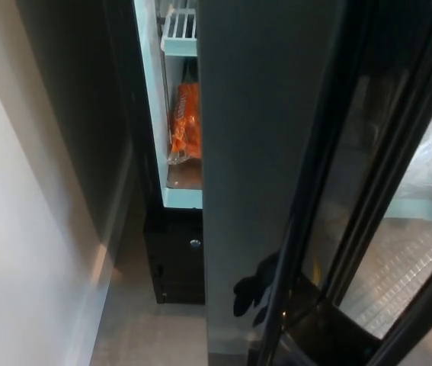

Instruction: The robot stands in front of a refrigerator with an opened door and closes the door by swing its right hand at the door

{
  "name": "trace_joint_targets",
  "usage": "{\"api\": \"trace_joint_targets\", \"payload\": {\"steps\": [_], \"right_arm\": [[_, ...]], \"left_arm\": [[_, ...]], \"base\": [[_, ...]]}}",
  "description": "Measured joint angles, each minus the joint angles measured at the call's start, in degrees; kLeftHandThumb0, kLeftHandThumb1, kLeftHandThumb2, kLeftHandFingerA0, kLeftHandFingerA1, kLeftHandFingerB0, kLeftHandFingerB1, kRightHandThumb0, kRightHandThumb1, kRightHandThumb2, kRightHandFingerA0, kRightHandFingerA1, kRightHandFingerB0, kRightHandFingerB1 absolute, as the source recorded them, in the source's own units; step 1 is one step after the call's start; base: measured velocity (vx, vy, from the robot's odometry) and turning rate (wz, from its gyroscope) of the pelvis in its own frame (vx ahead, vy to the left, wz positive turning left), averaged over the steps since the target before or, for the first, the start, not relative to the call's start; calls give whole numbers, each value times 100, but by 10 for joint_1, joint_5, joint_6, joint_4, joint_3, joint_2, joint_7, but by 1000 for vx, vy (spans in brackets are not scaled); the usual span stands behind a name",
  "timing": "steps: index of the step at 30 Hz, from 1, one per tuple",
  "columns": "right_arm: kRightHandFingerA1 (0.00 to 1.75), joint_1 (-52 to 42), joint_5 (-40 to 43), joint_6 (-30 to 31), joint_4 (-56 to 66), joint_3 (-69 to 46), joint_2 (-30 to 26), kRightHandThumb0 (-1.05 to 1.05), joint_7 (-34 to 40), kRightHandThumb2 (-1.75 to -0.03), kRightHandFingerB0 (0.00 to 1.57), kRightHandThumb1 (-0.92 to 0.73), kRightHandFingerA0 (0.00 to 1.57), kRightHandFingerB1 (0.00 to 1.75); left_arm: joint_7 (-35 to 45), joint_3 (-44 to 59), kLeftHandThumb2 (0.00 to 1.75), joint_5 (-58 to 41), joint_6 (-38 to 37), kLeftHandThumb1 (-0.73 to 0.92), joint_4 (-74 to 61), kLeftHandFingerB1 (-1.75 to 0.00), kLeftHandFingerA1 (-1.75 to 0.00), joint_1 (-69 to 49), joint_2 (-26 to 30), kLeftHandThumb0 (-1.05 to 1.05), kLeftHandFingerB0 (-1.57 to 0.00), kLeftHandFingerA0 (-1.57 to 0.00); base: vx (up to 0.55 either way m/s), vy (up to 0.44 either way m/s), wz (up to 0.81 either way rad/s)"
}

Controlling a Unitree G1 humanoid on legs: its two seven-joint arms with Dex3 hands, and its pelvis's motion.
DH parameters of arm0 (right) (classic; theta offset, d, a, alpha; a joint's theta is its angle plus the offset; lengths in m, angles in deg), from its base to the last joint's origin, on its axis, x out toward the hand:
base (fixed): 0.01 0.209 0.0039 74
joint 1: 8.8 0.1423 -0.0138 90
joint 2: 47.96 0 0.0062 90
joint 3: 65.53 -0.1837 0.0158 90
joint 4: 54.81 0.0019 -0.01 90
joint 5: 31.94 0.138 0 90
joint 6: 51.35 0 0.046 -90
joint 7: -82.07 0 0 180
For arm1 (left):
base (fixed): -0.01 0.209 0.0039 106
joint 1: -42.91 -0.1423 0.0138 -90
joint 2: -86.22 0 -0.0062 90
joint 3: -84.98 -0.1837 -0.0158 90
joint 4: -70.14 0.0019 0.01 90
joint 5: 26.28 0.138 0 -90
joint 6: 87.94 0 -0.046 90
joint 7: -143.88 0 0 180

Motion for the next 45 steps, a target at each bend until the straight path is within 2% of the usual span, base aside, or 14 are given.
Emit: {"api": "trace_joint_targets", "payload": {"steps": [7, 12, 16, 22, 23, 24, 26, 29, 30, 31, 37, 38, 44, 45], "right_arm": [[31, 1, -19, -51, -16, 10, -9, -66, 44, -68, 29, -89, 30, 30], [29, -23, -20, -83, 3, -11, -8, -62, 83, -67, 25, -88, 23, 30], [29, -78, -21, -118, 97, -38, -8, -57, 121, -66, 21, -84, 23, 28], [30, -129, -23, -135, 246, -66, 1, -57, 131, -66, 21, -84, 19, 29], [32, -135, -24, -137, 268, -70, 3, -54, 132, -64, 30, -80, 26, 31], [32, -144, -24, -139, 308, -77, 7, -54, 132, -64, 30, -80, 26, 31], [33, -150, -23, -140, 344, -83, 13, -58, 132, -63, 32, -78, 29, 32], [36, -156, -22, -142, 409, -95, 22, -66, 132, -66, 30, -83, 23, 32], [36, -161, -22, -142, 435, -101, 24, -66, 132, -66, 30, -83, 23, 32], [32, -163, -21, -142, 446, -103, 25, -64, 132, -63, 37, -76, 27, 33], [31, -178, -21, -138, 566, -130, 48, -63, 132, -63, 39, -77, 28, 33], [34, -179, -21, -138, 585, -133, 53, -61, 132, -63, 42, -72, 33, 33], [33, -167, -21, -137, 703, -157, 86, -57, 132, -62, 43, -71, 30, 34], [34, -157, -22, -136, 736, -165, 96, -66, 131, -62, 37, -73, 26, 34]], "left_arm": [[-19, -14, 67, 11, -46, 87, 21, -30, -32, 13, 7, -68, -29, -29], [-25, -21, 67, 17, -60, 88, 30, -30, -32, 27, 6, -69, -30, -30], [-27, -25, 67, 21, -66, 88, 34, -30, -32, 31, 5, -69, -30, -30], [-27, -25, 67, 21, -66, 87, 34, -31, -32, 33, 1, -69, -31, -31], [-27, -25, 67, 21, -66, 87, 35, -31, -32, 33, 1, -70, -31, -31], [-27, -25, 67, 21, -66, 87, 35, -31, -32, 34, 0, -70, -31, -31], [-27, -25, 67, 21, -66, 86, 35, -31, -33, 34, 0, -68, -32, -30], [-27, -25, 66, 21, -66, 86, 35, -31, -33, 33, -1, -67, -32, -30], [-27, -25, 66, 21, -66, 86, 35, -31, -33, 32, -1, -67, -32, -30], [-27, -25, 66, 21, -66, 85, 35, -31, -32, 32, -1, -66, -33, -31], [-27, -25, 66, 21, -66, 85, 35, -31, -32, 31, -3, -66, -32, -30], [-27, -25, 66, 21, -66, 86, 35, -32, -34, 31, -3, -68, -34, -33], [-27, -25, 66, 21, -66, 86, 35, -32, -33, 33, -3, -66, -34, -32], [-27, -25, 67, 21, -66, 86, 35, -32, -32, 33, -3, -66, -32, -30]], "base": [[0, 0, 0], [0, 0, 0], [0, 0, 0], [0, 0, 0], [0, 0, 0], [0, 0, 0], [0, 0, 0], [0, 0, 0], [0, 0, 0], [0, 0, 0], [0, 0, 0], [0, 0, 0], [0, 0, 0], [0, 0, 0]]}}
